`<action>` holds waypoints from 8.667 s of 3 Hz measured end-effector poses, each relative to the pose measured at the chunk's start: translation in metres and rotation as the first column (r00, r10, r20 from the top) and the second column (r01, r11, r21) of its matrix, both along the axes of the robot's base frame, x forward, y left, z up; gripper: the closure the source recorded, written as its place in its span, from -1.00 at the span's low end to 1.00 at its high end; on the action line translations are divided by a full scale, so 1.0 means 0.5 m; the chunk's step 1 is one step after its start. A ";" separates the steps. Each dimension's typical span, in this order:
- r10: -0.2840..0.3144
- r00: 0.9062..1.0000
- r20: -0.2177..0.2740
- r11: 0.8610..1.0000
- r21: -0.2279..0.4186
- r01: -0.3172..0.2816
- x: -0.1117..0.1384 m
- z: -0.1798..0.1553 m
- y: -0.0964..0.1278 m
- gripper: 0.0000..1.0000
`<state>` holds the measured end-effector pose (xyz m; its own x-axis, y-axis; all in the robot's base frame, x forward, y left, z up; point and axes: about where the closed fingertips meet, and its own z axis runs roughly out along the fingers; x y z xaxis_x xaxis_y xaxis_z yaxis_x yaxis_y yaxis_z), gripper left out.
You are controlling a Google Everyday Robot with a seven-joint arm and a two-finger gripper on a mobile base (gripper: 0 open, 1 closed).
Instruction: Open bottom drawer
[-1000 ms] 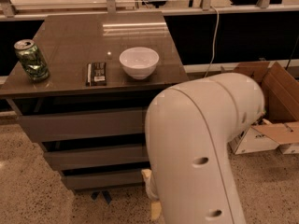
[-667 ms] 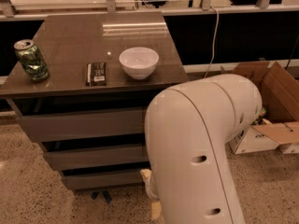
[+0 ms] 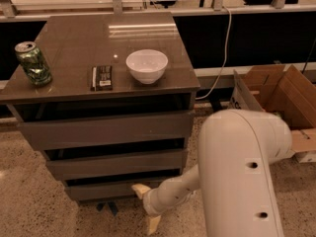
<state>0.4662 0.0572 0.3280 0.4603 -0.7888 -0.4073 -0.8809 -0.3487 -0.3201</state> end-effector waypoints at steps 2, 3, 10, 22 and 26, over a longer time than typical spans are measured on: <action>0.145 0.984 0.098 0.945 0.281 -0.168 0.004 -0.083 0.103 -1.00; 0.075 0.993 0.093 0.926 0.362 -0.104 -0.005 -0.117 0.075 -1.00; -0.341 0.939 0.044 0.929 0.167 0.329 0.109 -0.210 -0.168 -1.00; -0.297 0.953 0.063 0.955 -0.001 0.298 0.263 -0.324 -0.150 -0.32; -0.093 0.994 -0.050 0.988 0.116 0.099 0.056 -0.225 -0.037 -0.82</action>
Offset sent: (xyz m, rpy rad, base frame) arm 0.0294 -0.0598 -0.0686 0.5519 -0.0907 -0.1857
